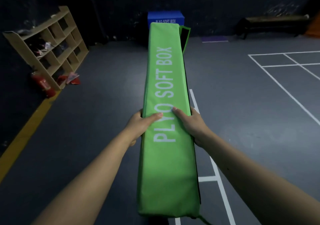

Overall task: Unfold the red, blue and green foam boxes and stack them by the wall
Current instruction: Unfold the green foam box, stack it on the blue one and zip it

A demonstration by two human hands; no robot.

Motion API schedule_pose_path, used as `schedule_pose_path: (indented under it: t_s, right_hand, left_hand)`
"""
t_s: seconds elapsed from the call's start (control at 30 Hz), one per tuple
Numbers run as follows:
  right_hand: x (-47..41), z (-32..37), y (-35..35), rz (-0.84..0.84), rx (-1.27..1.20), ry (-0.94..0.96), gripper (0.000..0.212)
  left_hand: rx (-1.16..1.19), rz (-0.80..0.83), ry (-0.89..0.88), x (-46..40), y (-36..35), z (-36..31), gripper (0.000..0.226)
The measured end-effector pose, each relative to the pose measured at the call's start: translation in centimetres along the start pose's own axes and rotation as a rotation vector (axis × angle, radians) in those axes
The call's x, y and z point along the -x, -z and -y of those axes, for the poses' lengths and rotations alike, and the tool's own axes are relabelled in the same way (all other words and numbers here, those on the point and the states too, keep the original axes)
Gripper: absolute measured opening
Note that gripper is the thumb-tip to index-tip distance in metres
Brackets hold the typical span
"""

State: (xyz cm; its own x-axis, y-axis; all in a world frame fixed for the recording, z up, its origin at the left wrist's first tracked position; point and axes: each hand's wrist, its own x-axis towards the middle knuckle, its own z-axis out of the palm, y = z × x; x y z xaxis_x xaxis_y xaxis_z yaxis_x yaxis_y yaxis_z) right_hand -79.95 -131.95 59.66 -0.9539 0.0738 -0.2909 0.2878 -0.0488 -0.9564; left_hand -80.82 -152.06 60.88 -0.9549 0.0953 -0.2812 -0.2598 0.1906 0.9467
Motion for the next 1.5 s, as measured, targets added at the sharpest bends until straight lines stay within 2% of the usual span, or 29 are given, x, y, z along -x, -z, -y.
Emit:
schedule_pose_path:
  t_s: [0.2,0.37,0.63,0.8,0.97,1.2,1.5]
  right_hand:
    - [-18.5,5.0,1.5,-0.011,0.024,-0.004,0.078]
    - [-32.6,9.4,3.2,-0.039,-0.001,-0.002,0.065]
    - [-54.8,15.8,8.1,-0.085,-0.094,0.006,0.066]
    - [-70.9,19.9,13.0,-0.074,-0.111,-0.019,0.064]
    - [-84.0,25.5,16.2,-0.056,-0.114,-0.004,0.058]
    - [-100.7,32.1,18.9,-0.048,-0.077,-0.014,0.064]
    - [-122.0,38.5,19.9,-0.1,-0.077,-0.021,0.043]
  left_hand:
    - [0.007,0.021,-0.016,-19.1,-0.4,-4.4,0.045]
    - [-0.019,0.055,-0.014,-34.0,-0.9,-9.2,0.049]
    - [-0.111,0.124,-0.012,-57.1,-4.3,-17.6,0.051]
    - [-0.118,0.12,0.0,-72.9,-8.5,-22.7,0.041]
    - [-0.121,0.109,0.0,-86.2,-10.5,-28.3,0.047]
    - [-0.103,0.116,-0.008,-102.9,-11.9,-34.6,0.042]
    - [-0.124,0.14,0.003,-125.7,-11.7,-40.3,0.027]
